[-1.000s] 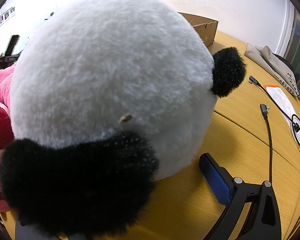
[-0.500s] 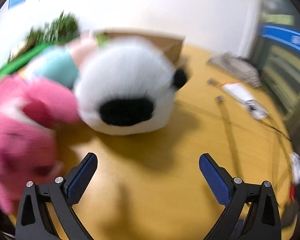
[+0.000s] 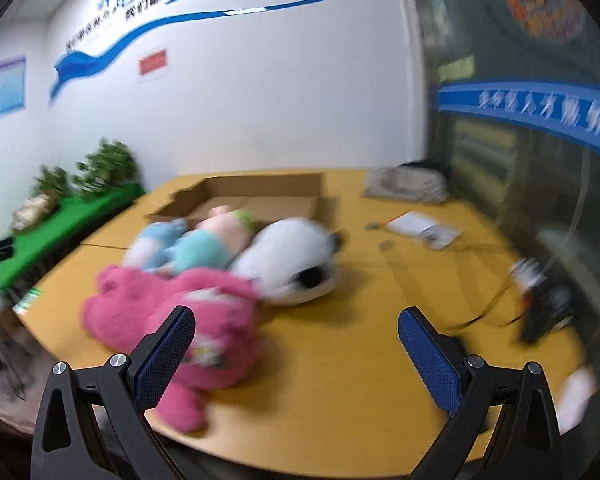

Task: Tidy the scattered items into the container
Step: 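Move both tools toward the large pink bear on the table, then close the right tool on the pink bear's head while the left tool grips its body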

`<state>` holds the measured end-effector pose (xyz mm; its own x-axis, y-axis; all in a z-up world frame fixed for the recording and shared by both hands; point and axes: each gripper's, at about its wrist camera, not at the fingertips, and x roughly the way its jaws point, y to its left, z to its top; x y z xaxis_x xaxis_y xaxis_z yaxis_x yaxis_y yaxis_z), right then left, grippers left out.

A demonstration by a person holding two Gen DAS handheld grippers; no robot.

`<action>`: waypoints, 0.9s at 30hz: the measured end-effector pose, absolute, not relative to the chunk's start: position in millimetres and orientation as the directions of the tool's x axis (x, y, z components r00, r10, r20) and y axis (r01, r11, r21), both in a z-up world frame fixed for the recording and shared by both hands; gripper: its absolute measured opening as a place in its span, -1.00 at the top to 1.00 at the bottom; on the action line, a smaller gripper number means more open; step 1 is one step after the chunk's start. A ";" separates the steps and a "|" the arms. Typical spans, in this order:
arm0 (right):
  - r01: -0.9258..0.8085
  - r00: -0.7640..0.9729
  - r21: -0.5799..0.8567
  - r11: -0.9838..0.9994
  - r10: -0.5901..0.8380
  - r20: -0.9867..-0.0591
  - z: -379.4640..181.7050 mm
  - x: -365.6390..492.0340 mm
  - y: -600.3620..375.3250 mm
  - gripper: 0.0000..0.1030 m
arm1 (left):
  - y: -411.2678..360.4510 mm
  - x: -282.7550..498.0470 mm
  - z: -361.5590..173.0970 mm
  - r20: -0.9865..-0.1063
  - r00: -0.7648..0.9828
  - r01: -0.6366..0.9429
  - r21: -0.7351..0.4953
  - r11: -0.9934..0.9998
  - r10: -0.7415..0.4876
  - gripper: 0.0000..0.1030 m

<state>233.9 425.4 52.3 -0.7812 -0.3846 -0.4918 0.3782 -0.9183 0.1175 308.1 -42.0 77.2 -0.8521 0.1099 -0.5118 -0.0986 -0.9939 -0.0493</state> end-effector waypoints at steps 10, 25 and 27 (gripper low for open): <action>0.407 -0.752 0.242 -0.881 -0.474 -0.458 -3.7 241.3 338.2 -1.00 | 50.3 253.1 1.4 -0.620 -0.719 -0.246 -0.196 -0.949 0.314 -0.99; 0.401 -0.714 0.119 -0.908 -0.391 -0.581 -26.1 181.0 312.0 0.02 | 39.1 187.2 -21.3 -0.668 -0.609 -0.237 -0.360 -0.902 0.427 0.49; 0.411 -0.691 0.145 -0.900 -0.412 -0.594 -30.2 172.3 312.5 0.55 | 39.5 183.3 -20.8 -0.668 -0.601 -0.258 -0.357 -0.898 0.439 0.53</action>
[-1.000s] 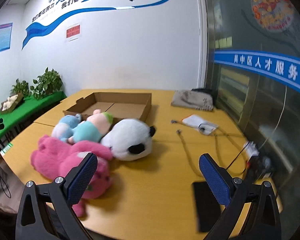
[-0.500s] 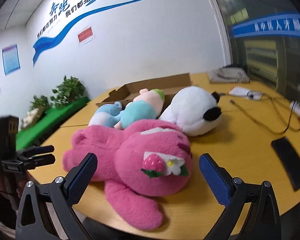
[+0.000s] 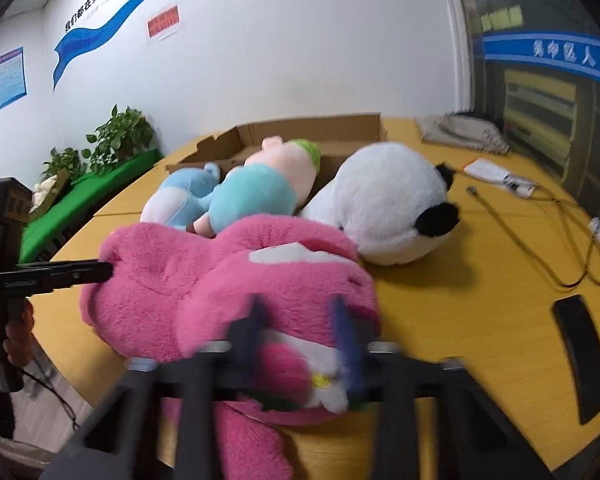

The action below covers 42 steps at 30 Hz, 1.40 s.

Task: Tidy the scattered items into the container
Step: 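Close the right tool on the pink bear's head while the left tool grips its body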

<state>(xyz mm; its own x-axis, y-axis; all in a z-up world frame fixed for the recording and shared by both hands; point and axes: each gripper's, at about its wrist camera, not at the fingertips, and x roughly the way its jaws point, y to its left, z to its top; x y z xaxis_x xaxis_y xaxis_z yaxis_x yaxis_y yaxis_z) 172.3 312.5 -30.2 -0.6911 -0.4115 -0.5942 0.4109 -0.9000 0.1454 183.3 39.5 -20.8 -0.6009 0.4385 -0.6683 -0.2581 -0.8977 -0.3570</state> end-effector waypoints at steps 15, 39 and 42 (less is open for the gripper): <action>0.405 -0.667 0.189 -0.895 -0.430 -0.609 -26.1 161.4 336.1 -1.00 | 16.7 173.8 -16.6 -0.633 -0.552 -0.316 -0.444 -0.839 0.543 -0.62; 0.346 -0.558 0.398 -0.849 -0.528 -0.640 -68.2 136.9 320.2 -0.53 | 17.3 173.5 -29.9 -0.638 -0.517 -0.285 -0.500 -0.818 0.570 0.34; 0.348 -0.581 0.395 -0.850 -0.526 -0.621 -54.2 146.4 321.9 -0.45 | 26.8 186.1 -14.2 -0.631 -0.540 -0.308 -0.468 -0.828 0.558 0.40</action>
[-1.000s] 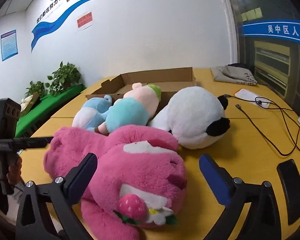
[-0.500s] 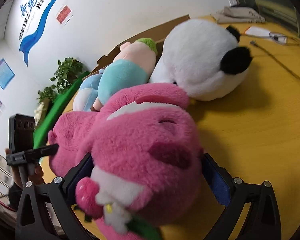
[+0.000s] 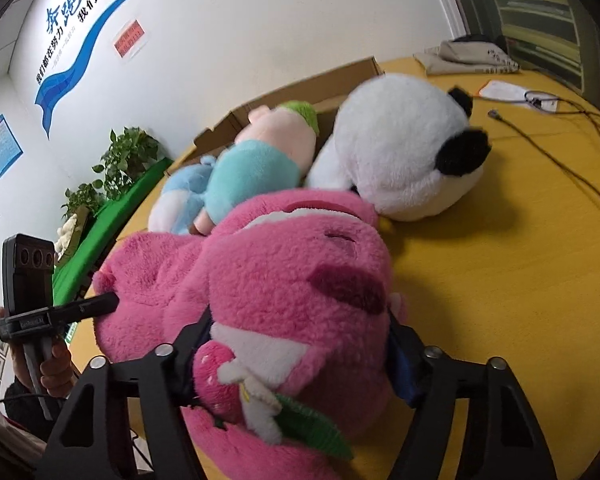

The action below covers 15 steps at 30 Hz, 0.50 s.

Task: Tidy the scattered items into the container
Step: 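Close the right tool on the pink bear's head while the left tool grips its body, then lift the pink bear with both tools and carry it over the box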

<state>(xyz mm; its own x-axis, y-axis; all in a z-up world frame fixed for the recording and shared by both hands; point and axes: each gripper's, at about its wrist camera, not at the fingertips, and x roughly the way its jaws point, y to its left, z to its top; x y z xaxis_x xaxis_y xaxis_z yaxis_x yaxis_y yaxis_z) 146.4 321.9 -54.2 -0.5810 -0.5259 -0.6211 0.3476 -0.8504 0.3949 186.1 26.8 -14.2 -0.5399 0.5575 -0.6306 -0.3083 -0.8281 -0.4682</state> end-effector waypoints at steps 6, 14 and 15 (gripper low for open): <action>0.376 -0.669 0.334 -0.865 -0.502 -0.548 1.0 166.0 322.9 -0.42 | 34.1 205.1 47.9 -0.557 -0.637 -0.352 -0.405 -0.844 0.533 0.40; 0.370 -0.749 0.253 -0.894 -0.448 -0.488 84.4 154.5 294.7 -0.41 | 29.0 186.0 124.8 -0.493 -0.731 -0.370 -0.295 -0.881 0.472 0.56; 0.360 -0.758 0.248 -0.899 -0.437 -0.484 92.8 151.6 292.4 -0.41 | 28.0 180.6 131.7 -0.485 -0.736 -0.373 -0.292 -0.881 0.472 0.65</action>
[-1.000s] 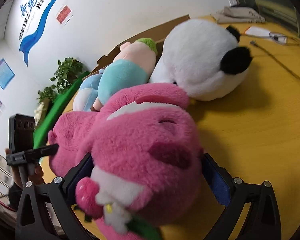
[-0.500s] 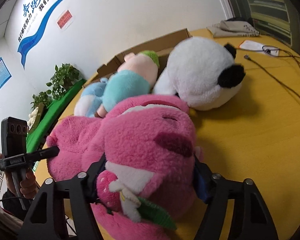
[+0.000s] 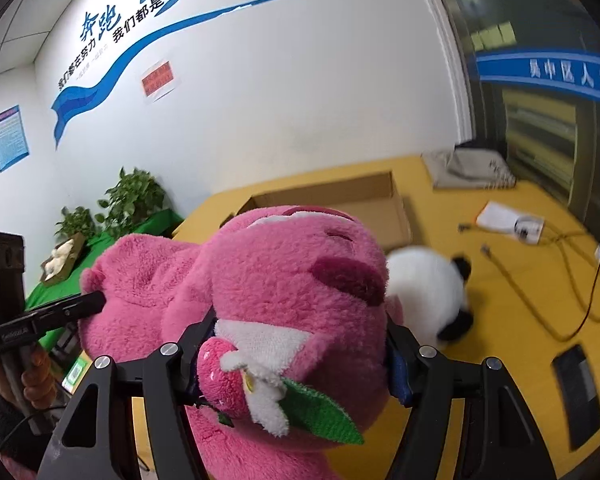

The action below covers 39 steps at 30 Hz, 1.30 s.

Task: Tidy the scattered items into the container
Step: 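Lift the pink bear with both tools and carry it over the box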

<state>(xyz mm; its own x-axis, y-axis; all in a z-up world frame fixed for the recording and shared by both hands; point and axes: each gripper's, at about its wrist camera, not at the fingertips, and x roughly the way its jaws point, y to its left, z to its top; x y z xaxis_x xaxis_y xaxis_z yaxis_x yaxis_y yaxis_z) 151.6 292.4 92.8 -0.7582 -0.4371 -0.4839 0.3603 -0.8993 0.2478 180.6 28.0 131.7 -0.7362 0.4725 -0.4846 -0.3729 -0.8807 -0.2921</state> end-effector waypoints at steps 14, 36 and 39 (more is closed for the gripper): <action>0.340 -0.866 0.123 -0.933 -0.361 -0.347 173.2 92.3 255.9 -0.39 | 11.6 97.1 176.2 -0.409 -0.772 -0.398 -0.284 -0.872 0.486 0.82; 0.354 -0.831 0.253 -0.900 -0.427 -0.357 164.3 -199.7 242.6 -0.38 | -3.3 -176.5 140.2 -0.477 -0.732 -0.397 -0.282 -0.874 0.486 0.83; 0.324 -0.832 0.269 -0.907 -0.408 -0.376 137.7 -241.9 239.9 -0.38 | 10.9 -214.3 101.4 -0.516 -0.711 -0.371 -0.301 -0.878 0.477 0.83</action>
